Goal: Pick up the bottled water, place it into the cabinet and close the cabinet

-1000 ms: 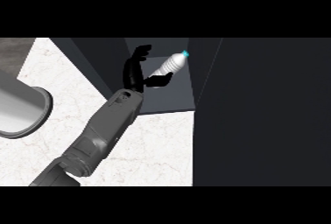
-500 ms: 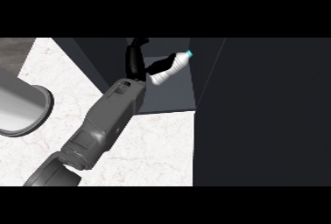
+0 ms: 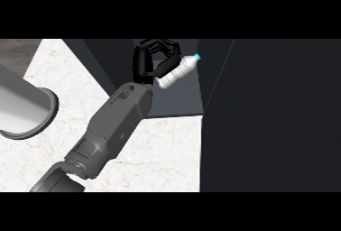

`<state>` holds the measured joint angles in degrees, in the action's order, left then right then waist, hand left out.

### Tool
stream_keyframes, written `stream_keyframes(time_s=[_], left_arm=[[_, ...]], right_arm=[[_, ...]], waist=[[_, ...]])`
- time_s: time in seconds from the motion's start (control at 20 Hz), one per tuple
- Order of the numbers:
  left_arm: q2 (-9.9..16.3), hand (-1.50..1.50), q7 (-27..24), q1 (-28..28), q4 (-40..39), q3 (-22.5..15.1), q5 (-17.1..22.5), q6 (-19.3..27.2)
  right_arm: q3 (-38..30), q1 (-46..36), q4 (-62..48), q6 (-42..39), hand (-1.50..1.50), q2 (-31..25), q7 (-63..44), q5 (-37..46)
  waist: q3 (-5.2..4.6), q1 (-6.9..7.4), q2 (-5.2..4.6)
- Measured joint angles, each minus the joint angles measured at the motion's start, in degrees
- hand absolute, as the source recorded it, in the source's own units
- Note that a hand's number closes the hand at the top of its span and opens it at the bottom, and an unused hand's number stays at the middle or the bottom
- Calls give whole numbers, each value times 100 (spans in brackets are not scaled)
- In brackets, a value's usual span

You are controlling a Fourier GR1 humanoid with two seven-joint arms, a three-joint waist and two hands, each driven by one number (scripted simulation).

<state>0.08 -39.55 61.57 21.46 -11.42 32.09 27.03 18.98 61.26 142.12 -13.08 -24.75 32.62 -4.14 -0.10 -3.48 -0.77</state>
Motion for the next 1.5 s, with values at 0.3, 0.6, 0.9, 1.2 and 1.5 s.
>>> stream_keyframes(time_s=[0.3, 0.6, 0.9, 1.2, 1.5], left_arm=[[-6, 150, 120, -445, 685, -561, 506, -323], [-8, -150, 412, -1294, 1821, -1333, 1054, -1022], [-8, -150, 665, -2504, 3258, -2189, 1224, -1141], [481, -150, 682, -3999, 4791, -2723, 1048, -816], [1372, -150, 385, -5487, 6141, -2852, 1034, -861]], right_arm=[[205, -19, 51, 57, -150, 51, -112, 60], [462, 63, 76, 193, -150, 88, -165, 140], [643, 150, 79, 401, -150, 136, -176, 208], [724, 199, 97, 604, -150, 106, -143, 266], [829, 174, 91, 487, 150, -289, -125, 352]], waist=[[1, 59, 58], [-3, 175, 114], [-1, 349, 153], [-1, 514, 175], [-7, 555, 163]])
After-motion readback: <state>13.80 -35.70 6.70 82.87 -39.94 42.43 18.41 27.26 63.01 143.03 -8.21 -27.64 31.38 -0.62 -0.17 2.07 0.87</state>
